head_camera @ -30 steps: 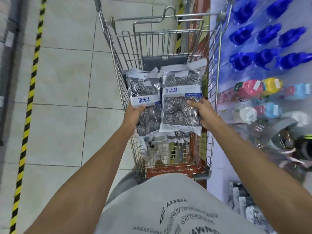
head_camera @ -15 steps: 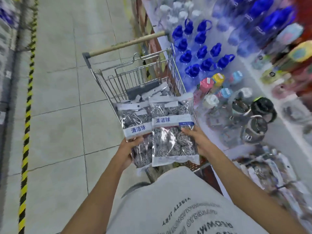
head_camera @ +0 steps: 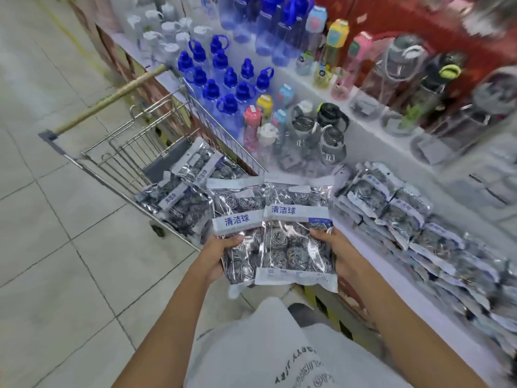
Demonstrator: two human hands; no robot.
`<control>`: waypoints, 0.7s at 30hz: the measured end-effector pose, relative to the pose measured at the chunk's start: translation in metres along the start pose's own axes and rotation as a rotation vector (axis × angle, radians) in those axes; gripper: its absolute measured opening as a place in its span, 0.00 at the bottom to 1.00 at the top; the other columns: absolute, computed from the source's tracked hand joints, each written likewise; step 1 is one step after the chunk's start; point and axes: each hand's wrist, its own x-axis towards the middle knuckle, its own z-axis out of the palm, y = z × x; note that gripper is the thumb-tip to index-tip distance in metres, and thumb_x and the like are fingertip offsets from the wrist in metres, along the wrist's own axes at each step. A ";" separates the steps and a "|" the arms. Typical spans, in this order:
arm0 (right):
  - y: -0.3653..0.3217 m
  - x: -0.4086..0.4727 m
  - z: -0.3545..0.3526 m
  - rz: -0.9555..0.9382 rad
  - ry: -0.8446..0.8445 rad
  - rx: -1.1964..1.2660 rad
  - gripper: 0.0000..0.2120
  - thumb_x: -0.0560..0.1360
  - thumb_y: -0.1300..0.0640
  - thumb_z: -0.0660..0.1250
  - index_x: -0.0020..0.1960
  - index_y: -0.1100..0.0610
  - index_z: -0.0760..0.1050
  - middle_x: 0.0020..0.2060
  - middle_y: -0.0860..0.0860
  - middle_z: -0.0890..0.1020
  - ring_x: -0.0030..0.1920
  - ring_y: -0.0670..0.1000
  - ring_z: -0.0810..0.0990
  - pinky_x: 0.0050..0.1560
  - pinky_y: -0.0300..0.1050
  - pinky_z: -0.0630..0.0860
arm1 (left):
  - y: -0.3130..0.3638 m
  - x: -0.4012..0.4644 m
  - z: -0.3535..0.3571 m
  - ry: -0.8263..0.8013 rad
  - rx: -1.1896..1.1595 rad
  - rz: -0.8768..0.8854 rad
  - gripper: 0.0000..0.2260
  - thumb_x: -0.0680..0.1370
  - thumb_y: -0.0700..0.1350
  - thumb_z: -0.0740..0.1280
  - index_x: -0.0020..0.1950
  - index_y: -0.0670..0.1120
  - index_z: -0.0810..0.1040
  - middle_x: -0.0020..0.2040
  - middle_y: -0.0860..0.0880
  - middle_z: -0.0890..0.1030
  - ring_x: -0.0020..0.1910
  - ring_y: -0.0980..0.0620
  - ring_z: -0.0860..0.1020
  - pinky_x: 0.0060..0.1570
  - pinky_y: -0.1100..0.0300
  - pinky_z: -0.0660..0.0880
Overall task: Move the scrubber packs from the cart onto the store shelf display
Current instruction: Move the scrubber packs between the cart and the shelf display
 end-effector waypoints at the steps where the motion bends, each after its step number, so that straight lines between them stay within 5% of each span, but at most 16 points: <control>1: 0.002 -0.010 -0.012 0.011 0.018 0.048 0.16 0.75 0.64 0.74 0.62 0.54 0.78 0.49 0.51 0.88 0.47 0.50 0.87 0.39 0.47 0.83 | -0.004 0.000 0.010 -0.030 0.022 -0.006 0.26 0.71 0.34 0.77 0.67 0.41 0.74 0.56 0.37 0.85 0.47 0.41 0.86 0.45 0.40 0.83; 5: 0.022 -0.048 -0.066 0.024 0.080 0.180 0.18 0.75 0.64 0.73 0.64 0.56 0.77 0.52 0.58 0.88 0.47 0.60 0.87 0.37 0.53 0.85 | -0.022 0.000 0.051 -0.081 0.164 -0.053 0.40 0.58 0.45 0.86 0.67 0.44 0.76 0.61 0.38 0.83 0.63 0.34 0.79 0.55 0.36 0.80; 8: 0.045 -0.080 -0.113 -0.002 0.134 0.265 0.26 0.71 0.59 0.78 0.67 0.56 0.76 0.56 0.60 0.86 0.53 0.63 0.86 0.49 0.61 0.84 | -0.047 0.002 0.085 -0.139 0.270 -0.055 0.48 0.48 0.54 0.89 0.66 0.48 0.78 0.65 0.42 0.81 0.68 0.36 0.74 0.68 0.31 0.69; 12: 0.075 -0.134 -0.175 -0.017 0.230 0.331 0.43 0.57 0.50 0.88 0.69 0.54 0.75 0.59 0.59 0.85 0.61 0.63 0.83 0.65 0.70 0.75 | -0.088 -0.005 0.138 -0.244 0.369 -0.095 0.44 0.56 0.52 0.88 0.70 0.49 0.76 0.69 0.47 0.78 0.73 0.40 0.69 0.71 0.29 0.62; 14: 0.092 -0.163 -0.206 -0.011 0.306 0.377 0.38 0.61 0.51 0.86 0.67 0.56 0.76 0.54 0.57 0.87 0.54 0.59 0.86 0.59 0.61 0.81 | -0.109 -0.023 0.171 -0.300 0.423 -0.095 0.40 0.56 0.52 0.88 0.66 0.48 0.80 0.63 0.46 0.83 0.69 0.39 0.74 0.72 0.33 0.65; 15: 0.101 -0.179 -0.220 -0.005 0.351 0.413 0.33 0.64 0.53 0.84 0.66 0.57 0.76 0.49 0.55 0.87 0.45 0.54 0.87 0.49 0.51 0.84 | -0.119 -0.035 0.188 -0.317 0.448 -0.089 0.34 0.60 0.50 0.86 0.63 0.47 0.81 0.61 0.46 0.84 0.67 0.40 0.75 0.71 0.37 0.67; 18: 0.130 -0.221 -0.263 0.012 0.439 0.466 0.31 0.68 0.54 0.80 0.67 0.61 0.74 0.42 0.52 0.82 0.24 0.42 0.76 0.24 0.35 0.72 | -0.156 -0.070 0.235 -0.356 0.473 -0.116 0.14 0.74 0.38 0.75 0.58 0.47 0.80 0.56 0.46 0.84 0.59 0.46 0.77 0.56 0.51 0.72; 21: 0.156 -0.260 -0.302 -0.044 0.519 0.523 0.39 0.71 0.55 0.79 0.76 0.58 0.65 0.53 0.57 0.80 0.37 0.47 0.80 0.33 0.41 0.78 | -0.198 -0.088 0.271 -0.416 0.555 -0.143 0.15 0.74 0.38 0.76 0.59 0.47 0.82 0.56 0.44 0.85 0.58 0.45 0.78 0.54 0.50 0.73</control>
